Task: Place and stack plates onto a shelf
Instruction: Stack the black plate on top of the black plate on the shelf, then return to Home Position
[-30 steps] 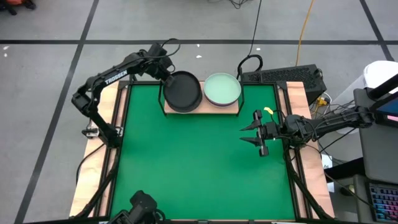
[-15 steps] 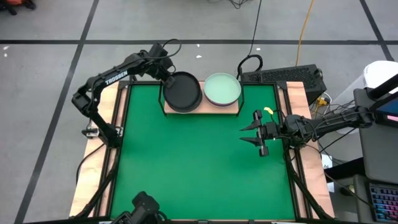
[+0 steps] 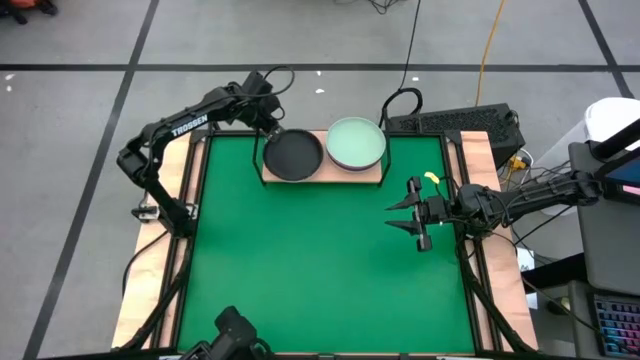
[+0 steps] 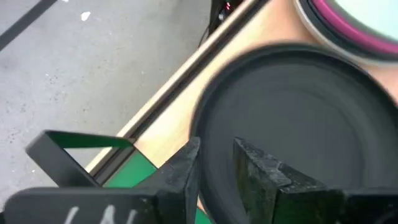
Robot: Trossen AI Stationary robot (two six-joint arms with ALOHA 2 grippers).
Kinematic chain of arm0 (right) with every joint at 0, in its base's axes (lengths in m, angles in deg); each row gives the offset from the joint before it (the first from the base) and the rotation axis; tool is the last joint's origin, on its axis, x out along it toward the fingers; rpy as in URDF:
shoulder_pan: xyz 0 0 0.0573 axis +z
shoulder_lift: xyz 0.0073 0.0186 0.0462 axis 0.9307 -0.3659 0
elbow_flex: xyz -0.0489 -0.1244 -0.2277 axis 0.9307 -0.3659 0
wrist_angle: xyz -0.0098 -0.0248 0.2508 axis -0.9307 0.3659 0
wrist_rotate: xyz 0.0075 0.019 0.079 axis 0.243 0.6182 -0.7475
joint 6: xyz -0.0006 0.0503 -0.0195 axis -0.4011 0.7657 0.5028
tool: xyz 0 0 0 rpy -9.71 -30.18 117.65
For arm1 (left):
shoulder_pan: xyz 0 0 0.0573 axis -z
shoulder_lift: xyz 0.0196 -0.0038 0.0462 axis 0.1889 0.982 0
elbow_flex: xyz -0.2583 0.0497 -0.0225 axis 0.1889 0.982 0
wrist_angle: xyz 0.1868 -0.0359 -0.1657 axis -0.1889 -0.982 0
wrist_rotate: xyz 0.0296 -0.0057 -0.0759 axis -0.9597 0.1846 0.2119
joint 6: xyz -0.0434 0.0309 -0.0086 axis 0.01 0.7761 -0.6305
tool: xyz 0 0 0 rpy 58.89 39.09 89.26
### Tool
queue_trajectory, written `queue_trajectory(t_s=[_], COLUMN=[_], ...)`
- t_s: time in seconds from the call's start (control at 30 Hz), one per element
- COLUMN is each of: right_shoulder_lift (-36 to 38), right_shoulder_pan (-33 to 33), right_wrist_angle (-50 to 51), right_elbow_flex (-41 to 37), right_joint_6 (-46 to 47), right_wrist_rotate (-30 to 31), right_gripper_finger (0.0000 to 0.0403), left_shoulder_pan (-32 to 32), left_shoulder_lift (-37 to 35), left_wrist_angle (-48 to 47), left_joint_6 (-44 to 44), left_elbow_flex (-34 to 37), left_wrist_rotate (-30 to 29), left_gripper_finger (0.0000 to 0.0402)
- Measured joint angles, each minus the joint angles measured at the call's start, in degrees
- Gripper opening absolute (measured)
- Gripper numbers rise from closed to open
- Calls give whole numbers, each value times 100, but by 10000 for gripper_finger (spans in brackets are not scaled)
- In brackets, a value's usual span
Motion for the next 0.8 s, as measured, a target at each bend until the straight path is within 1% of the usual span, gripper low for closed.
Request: queue_trajectory(t_s=[0.1,0.23,0.33,0.4,0.47,0.53,0.6,0.73,0.8], right_shoulder_lift=[-1,0,1,8,72,175,330,559,586], right_shoulder_pan=[0,0,0,0,0,0,1,-38,-88], right_wrist_angle=[0,0,2,34,150,251,463,1344,1895], right_elbow_flex=[0,0,0,0,0,0,36,427,745], right_joint_6=[0,-7,-26,-14,-4,-2,19,31,38], right_wrist_rotate=[0,0,0,0,1,54,257,721,745], right_gripper_finger=[135,135,135,135,135,135,135,135,135], left_shoulder_pan=[9,47,124,222,423,647,906,1464,1762], left_shoulder_lift=[0,-4,-46,-193,-469,-825,-1193,-1946,-2271], left_wrist_angle=[225,258,258,310,647,930,1209,1770,2108], left_joint_6=[-86,-98,-100,-35,152,276,355,422,399], left_elbow_flex=[4,-185,-502,-704,-803,-809,-784,-494,-205], left_wrist_rotate=[-37,-23,362,591,558,405,229,-111,-139], left_gripper_finger=[111,113,113,113,113,113,112,92,78])
